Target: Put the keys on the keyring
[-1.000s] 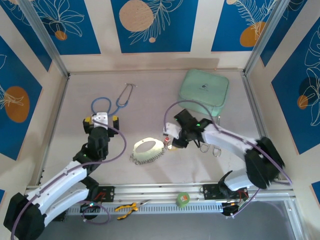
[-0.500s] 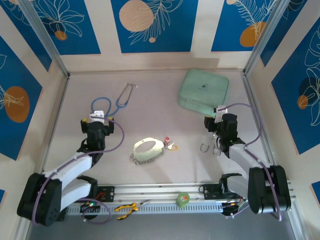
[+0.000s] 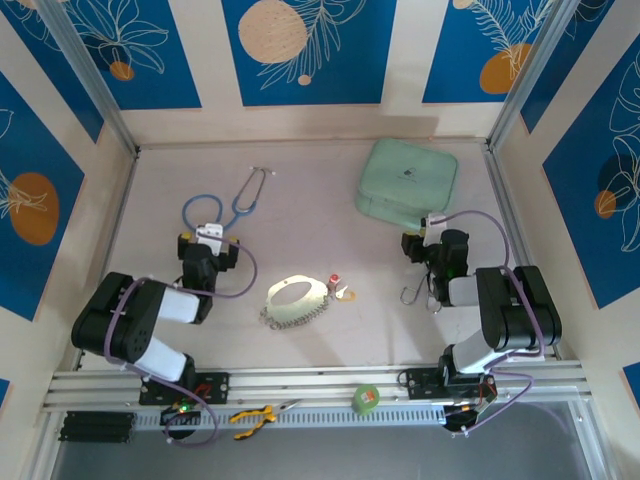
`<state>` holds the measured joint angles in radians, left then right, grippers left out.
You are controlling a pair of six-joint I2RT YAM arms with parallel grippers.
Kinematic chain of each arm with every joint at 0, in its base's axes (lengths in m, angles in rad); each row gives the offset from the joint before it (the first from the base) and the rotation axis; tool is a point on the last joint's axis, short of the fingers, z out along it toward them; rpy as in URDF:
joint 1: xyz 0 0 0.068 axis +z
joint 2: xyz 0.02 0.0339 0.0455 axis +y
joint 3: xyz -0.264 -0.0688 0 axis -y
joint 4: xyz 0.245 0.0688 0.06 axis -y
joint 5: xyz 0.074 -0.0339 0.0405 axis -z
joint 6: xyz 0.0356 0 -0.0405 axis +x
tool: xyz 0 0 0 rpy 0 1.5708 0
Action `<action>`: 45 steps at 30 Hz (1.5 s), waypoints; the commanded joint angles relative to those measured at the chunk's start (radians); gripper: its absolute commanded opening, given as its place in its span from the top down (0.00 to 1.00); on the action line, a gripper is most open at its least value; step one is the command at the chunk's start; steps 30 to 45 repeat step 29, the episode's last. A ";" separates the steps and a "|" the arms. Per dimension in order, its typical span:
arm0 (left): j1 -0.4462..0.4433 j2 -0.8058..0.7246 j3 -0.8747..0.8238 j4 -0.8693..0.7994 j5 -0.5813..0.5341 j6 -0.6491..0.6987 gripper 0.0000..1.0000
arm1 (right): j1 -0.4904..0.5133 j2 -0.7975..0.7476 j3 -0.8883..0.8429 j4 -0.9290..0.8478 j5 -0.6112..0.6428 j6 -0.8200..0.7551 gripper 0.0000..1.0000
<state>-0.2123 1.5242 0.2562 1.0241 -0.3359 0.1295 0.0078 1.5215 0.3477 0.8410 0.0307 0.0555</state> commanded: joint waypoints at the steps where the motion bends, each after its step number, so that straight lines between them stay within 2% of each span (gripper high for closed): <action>1: 0.046 0.058 -0.001 0.183 0.125 -0.012 0.01 | -0.031 -0.001 0.061 -0.025 -0.078 0.024 0.53; 2: 0.048 0.088 0.010 0.207 0.101 -0.007 0.01 | -0.041 0.001 0.063 -0.027 -0.077 0.036 0.53; 4: 0.068 0.025 0.062 -0.006 0.055 -0.073 0.00 | -0.042 0.000 0.064 -0.030 -0.077 0.038 0.53; 6: 0.077 0.055 0.084 0.012 0.028 -0.078 0.00 | -0.042 0.001 0.064 -0.028 -0.076 0.038 0.52; 17: 0.074 0.051 0.089 -0.005 0.046 -0.074 0.00 | -0.041 0.002 0.064 -0.026 -0.074 0.037 0.51; 23: 0.124 0.049 0.135 -0.107 0.215 -0.084 0.00 | -0.040 0.003 0.065 -0.029 -0.071 0.037 0.51; 25: 0.132 0.048 0.133 -0.104 0.232 -0.085 0.00 | -0.040 0.003 0.065 -0.029 -0.071 0.038 0.49; 26: 0.132 0.045 0.129 -0.104 0.233 -0.088 0.00 | -0.041 0.002 0.066 -0.029 -0.071 0.038 0.47; 27: 0.133 0.044 0.123 -0.091 0.234 -0.086 0.00 | -0.042 0.002 0.064 -0.029 -0.072 0.038 0.27; 28: 0.134 0.041 0.118 -0.084 0.238 -0.084 0.00 | -0.041 0.002 0.064 -0.027 -0.072 0.038 0.01; 45: 0.133 0.042 0.119 -0.083 0.252 -0.079 0.00 | -0.040 0.002 0.063 -0.027 -0.067 0.038 0.01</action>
